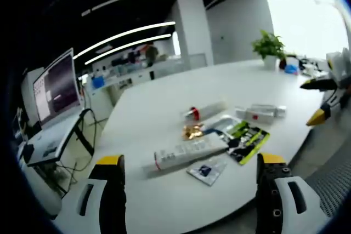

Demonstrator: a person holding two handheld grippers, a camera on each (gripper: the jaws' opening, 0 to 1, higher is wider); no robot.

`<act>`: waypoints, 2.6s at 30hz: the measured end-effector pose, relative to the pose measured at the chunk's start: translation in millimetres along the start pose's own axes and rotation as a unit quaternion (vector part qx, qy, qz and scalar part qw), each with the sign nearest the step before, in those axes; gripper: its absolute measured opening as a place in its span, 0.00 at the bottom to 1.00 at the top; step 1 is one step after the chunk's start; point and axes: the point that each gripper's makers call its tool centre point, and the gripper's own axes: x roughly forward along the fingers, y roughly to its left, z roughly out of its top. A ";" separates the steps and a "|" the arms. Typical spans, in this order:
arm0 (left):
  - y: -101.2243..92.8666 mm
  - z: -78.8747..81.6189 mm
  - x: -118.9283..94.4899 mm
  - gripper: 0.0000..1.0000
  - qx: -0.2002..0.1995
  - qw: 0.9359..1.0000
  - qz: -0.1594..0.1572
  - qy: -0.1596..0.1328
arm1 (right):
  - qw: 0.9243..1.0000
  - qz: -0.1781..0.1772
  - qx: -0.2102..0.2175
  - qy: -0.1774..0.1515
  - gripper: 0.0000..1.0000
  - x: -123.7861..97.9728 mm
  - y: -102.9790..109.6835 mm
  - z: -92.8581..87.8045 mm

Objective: Arrange the skincare products in the storage area until every visible bottle or jar stands upright without overlapping.

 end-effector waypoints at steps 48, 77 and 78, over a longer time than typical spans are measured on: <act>-2.8 -1.9 0.3 0.97 0.000 1.000 -0.006 0.012 | 1.000 -0.001 -0.013 -0.022 1.00 2.0 -1.3 7.2; -1.0 7.4 -3.0 0.95 -0.002 1.000 0.000 -0.015 | 0.999 0.006 -0.033 -0.001 1.00 1.5 4.6 2.5; -1.3 7.6 -3.1 0.93 -0.003 1.000 -0.001 -0.015 | 0.999 0.006 -0.034 0.001 1.00 1.5 4.7 2.1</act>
